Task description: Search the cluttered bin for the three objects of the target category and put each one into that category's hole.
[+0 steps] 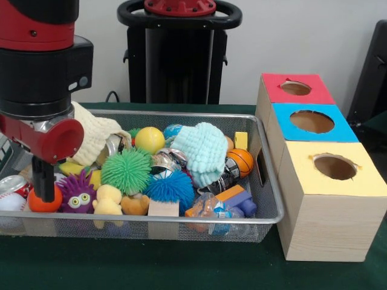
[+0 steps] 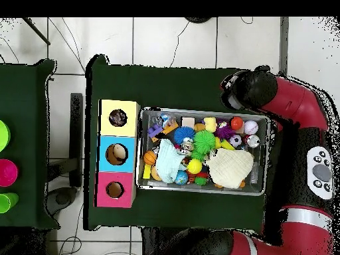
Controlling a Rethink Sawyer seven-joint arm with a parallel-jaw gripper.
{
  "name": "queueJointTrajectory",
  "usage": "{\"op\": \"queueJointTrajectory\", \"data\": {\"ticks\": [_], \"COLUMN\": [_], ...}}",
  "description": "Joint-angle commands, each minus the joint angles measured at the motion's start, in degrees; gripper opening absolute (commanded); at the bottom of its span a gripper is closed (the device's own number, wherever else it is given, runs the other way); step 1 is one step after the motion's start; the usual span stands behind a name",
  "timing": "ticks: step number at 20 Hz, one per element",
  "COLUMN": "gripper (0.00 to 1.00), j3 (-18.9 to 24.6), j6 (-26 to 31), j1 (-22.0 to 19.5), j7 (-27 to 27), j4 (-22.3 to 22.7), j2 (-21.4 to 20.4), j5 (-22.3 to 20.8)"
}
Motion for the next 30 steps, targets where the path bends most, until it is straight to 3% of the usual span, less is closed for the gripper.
{"op": "queueJointTrajectory", "data": {"ticks": [1, 16, 30], "gripper": [0.00, 0.00, 0.00], "j3": [5.5, 6.5, 6.2], "j6": [1.2, -11.7, -15.9], "j1": [-2.1, -2.8, -1.6], "j7": [-15.9, -7.3, -3.6], "j4": [10.1, 19.7, 20.8], "j2": [-3.5, -2.7, 0.2], "j5": [-3.9, -8.0, -9.9]}}
